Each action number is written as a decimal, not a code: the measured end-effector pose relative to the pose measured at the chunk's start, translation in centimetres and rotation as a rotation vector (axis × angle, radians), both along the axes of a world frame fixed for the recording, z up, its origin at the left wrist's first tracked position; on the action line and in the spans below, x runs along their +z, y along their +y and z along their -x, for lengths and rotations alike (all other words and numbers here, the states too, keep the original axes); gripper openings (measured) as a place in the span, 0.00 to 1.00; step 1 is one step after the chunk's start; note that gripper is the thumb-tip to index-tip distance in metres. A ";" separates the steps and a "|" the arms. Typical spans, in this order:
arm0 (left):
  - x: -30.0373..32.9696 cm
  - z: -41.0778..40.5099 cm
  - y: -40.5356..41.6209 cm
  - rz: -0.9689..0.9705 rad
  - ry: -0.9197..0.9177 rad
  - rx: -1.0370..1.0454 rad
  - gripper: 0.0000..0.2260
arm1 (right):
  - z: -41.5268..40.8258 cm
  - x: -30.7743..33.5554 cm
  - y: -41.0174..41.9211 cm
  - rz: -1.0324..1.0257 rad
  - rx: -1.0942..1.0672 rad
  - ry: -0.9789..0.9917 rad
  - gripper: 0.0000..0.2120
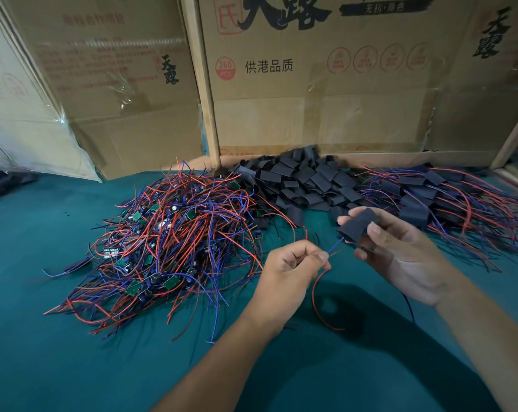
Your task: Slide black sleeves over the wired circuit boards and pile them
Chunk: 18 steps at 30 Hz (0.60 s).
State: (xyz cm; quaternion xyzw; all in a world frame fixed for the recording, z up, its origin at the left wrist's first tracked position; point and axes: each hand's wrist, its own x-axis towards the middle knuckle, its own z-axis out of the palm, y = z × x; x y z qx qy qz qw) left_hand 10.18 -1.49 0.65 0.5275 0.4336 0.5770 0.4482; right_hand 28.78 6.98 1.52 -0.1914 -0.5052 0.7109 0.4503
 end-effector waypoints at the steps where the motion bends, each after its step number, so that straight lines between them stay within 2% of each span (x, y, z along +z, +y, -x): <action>1: 0.0 0.0 0.0 0.002 0.003 -0.001 0.11 | 0.0 0.0 0.0 0.004 0.004 -0.010 0.13; 8: 0.0 0.1 0.1 0.028 -0.019 0.003 0.11 | -0.3 0.0 -0.3 -0.031 0.059 -0.100 0.15; 18: -0.3 0.3 0.3 0.046 -0.048 0.004 0.11 | -0.3 -0.5 0.5 0.010 0.002 -0.044 0.15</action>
